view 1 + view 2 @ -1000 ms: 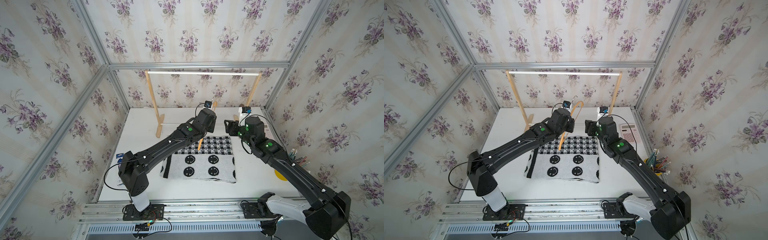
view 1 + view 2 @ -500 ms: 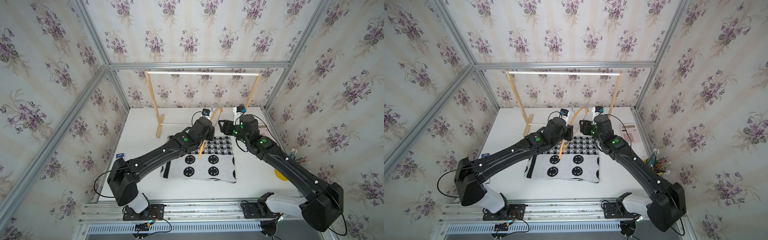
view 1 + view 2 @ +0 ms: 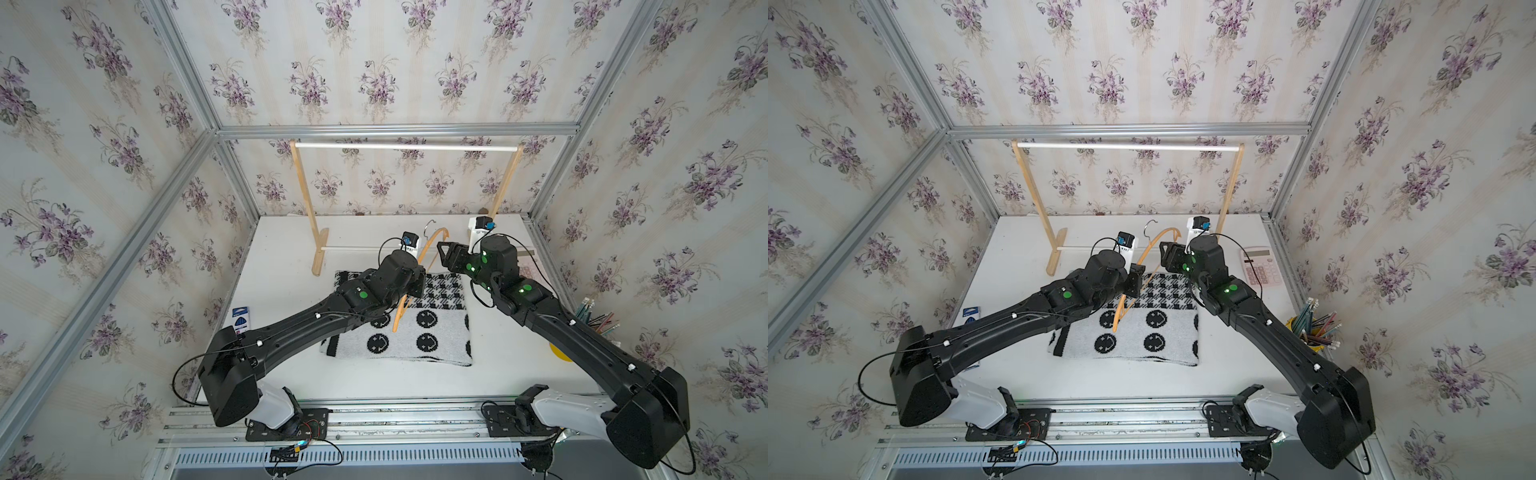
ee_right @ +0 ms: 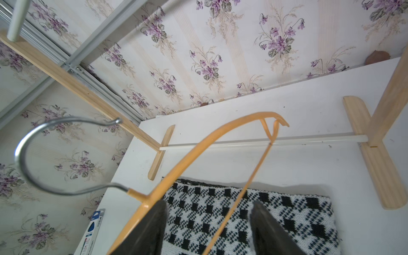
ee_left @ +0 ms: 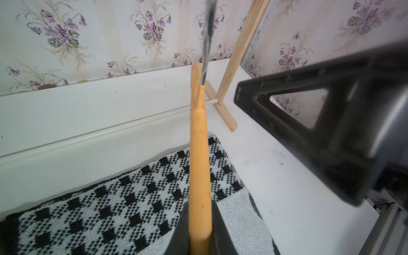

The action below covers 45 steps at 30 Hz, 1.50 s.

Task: Hang the scarf on the hanger
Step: Pick up the hanger from the clothesline.

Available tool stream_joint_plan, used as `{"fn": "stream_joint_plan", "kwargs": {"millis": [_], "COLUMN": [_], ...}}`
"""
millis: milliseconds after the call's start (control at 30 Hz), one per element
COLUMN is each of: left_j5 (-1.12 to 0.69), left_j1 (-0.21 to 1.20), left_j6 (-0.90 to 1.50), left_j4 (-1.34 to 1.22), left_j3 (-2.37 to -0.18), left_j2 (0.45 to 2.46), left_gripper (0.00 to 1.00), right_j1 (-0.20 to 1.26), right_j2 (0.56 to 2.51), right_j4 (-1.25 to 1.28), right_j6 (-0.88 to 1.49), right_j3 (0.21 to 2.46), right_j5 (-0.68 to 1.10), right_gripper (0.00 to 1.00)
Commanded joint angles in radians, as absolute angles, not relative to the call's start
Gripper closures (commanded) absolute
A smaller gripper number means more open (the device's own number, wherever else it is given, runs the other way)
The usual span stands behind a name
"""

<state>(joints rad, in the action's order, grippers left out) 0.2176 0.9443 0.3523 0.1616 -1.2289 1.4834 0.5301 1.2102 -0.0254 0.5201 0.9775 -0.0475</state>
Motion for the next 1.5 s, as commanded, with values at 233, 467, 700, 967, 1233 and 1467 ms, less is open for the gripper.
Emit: {"fn": "stream_joint_plan", "kwargs": {"millis": [233, 467, 700, 967, 1233, 1467], "left_j5": [0.332, 0.484, 0.628, 0.840, 0.921, 0.949], "left_j1": [0.949, 0.950, 0.972, 1.029, 1.043, 1.042], "left_j6": [0.364, 0.471, 0.588, 0.678, 0.751, 0.735], "left_j4": [0.112, 0.116, 0.146, 0.264, 0.404, 0.401], "left_j3": [-1.226, -1.272, -1.345, -1.506, -1.619, -1.621], "left_j2": [1.426, 1.452, 1.542, 1.678, 1.757, 1.765], "left_gripper": [1.00, 1.00, 1.00, 1.00, 1.00, 1.00], "right_j1": [0.531, 0.610, 0.761, 0.920, 1.026, 1.124], "right_j2": [1.132, 1.058, 0.953, 0.935, 0.958, 0.966], "right_j4": [-0.024, -0.001, 0.036, 0.120, 0.152, 0.083], "right_j6": [0.363, 0.345, 0.265, 0.237, 0.230, 0.208], "right_j3": [0.854, 0.725, 0.681, 0.628, 0.641, 0.698], "right_j5": [-0.051, 0.116, 0.030, -0.185, -0.337, -0.487], "right_gripper": [0.33, 0.35, 0.35, 0.36, 0.40, 0.40]}}
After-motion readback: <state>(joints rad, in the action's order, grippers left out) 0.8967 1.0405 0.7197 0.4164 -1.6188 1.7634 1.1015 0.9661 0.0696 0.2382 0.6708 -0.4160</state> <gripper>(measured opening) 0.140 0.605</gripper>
